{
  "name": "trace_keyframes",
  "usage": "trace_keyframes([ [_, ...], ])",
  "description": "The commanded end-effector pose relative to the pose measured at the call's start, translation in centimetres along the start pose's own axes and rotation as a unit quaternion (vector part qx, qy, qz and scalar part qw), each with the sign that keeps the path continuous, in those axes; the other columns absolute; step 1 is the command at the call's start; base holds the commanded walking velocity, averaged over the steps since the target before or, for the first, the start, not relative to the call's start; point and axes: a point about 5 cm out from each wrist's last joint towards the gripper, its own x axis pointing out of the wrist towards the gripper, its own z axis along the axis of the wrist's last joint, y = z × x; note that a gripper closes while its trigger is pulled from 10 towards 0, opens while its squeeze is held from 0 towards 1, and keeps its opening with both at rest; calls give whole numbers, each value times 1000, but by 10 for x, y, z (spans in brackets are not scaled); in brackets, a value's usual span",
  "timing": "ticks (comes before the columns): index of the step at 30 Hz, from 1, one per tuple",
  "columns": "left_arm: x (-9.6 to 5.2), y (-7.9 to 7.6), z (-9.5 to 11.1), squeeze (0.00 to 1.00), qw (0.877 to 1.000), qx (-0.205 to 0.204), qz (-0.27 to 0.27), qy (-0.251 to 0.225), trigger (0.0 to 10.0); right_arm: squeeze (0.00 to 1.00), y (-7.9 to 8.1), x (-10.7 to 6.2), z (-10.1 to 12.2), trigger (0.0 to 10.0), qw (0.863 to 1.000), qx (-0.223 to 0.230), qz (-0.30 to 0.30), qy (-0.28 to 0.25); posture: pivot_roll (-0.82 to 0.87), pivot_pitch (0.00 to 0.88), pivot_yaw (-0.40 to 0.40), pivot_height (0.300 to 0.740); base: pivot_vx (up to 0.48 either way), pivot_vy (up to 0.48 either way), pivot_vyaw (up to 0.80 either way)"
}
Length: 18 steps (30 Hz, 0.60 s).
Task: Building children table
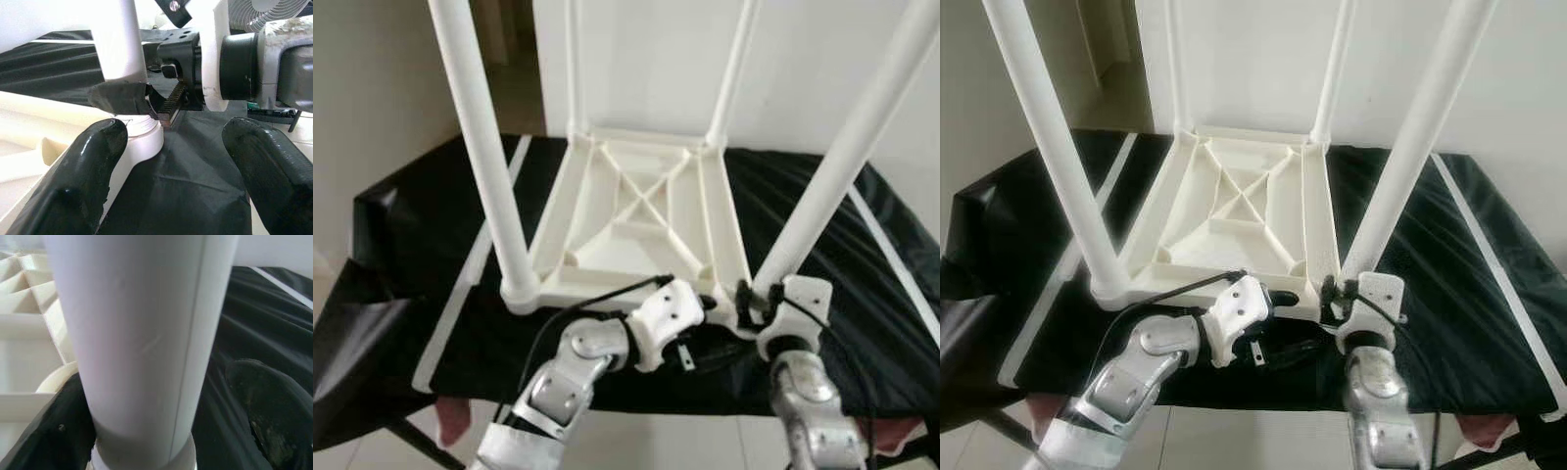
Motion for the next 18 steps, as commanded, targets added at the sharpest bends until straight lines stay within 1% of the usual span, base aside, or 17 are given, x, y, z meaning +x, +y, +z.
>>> trace_keyframes([
  [1, 1, 6, -2, 0, 999, -2, 42, 5, 10000, 1000, 1, 1, -5, 10000, 1000, 8, 18, 15, -47, 0, -44, 740, 0, 0, 0],
  [2, -1, 5, -2, 0, 999, -6, 39, 4, 10000, 0, 1, 2, -3, 10000, 999, 8, 42, 13, -46, 0, -47, 740, 0, 0, 0],
  [3, -2, 5, -2, 0, 999, -9, 36, 4, 10000, 0, 1, 4, -1, 10000, 998, 9, 62, 12, -44, 0, -48, 740, 0, 0, 0],
  [4, -2, 5, -2, 0, 999, -9, 36, 4, 10000, 0, 1, 4, -1, 10000, 998, 9, 62, 12, -44, 0, -48, 740, 0, 0, 0],
  [5, -3, 5, -2, 0, 999, -11, 33, 4, 10000, 0, 0, 5, 0, 10000, 997, 5, 80, 9, -41, 0, -51, 740, 0, 0, 0],
  [6, -5, 5, -2, 0, 999, -14, 30, 3, 10000, 0, 0, 7, 3, 10000, 994, -10, 106, 2, -37, 0, -47, 740, 0, 0, 0],
  [7, -5, 5, -2, 0, 999, -14, 30, 3, 10000, 0, 0, 7, 3, 10000, 994, -10, 106, 2, -37, 0, -47, 740, 0, 0, 0],
  [8, -6, 5, -2, 0, 1000, -14, 28, 4, 10000, 0, -1, 7, 4, 10000, 991, -23, 132, 0, -37, 0, -47, 740, 0, 0, 0],
  [9, -6, 5, -2, 0, 1000, -14, 28, 4, 10000, 0, -1, 7, 4, 10000, 991, -23, 132, 0, -37, 0, -47, 740, 0, 0, 0],
  [11, -7, 6, -2, 0, 1000, -14, 26, 5, 10000, 0, -6, 6, 6, 10000, 982, -51, 183, 0, -38, 0, -43, 740, 0, 0, 0],
  [13, -7, 7, -2, 0, 1000, -11, 25, 6, 10000, 0, -13, 6, 7, 10000, 974, -65, 215, 5, -38, 0, -44, 740, 0, 0, 0],
  [15, -7, 8, -2, 0, 1000, -11, 25, 6, 10000, 0, -16, 7, 7, 10000, 972, -71, 222, 7, -38, 0, -44, 740, 0, 0, 0],
  [17, -6, 9, -1, 0, 1000, -10, 25, 6, 10000, 0, -20, 7, 6, 10000, 967, -82, 239, 15, -31, 0, -40, 740, 0, 0, 0],
  [18, -6, 9, -1, 0, 1000, -10, 25, 6, 10000, 0, -20, 7, 6, 10000, 967, -82, 239, 15, -31, 0, -40, 740, 0, 0, 0],
])
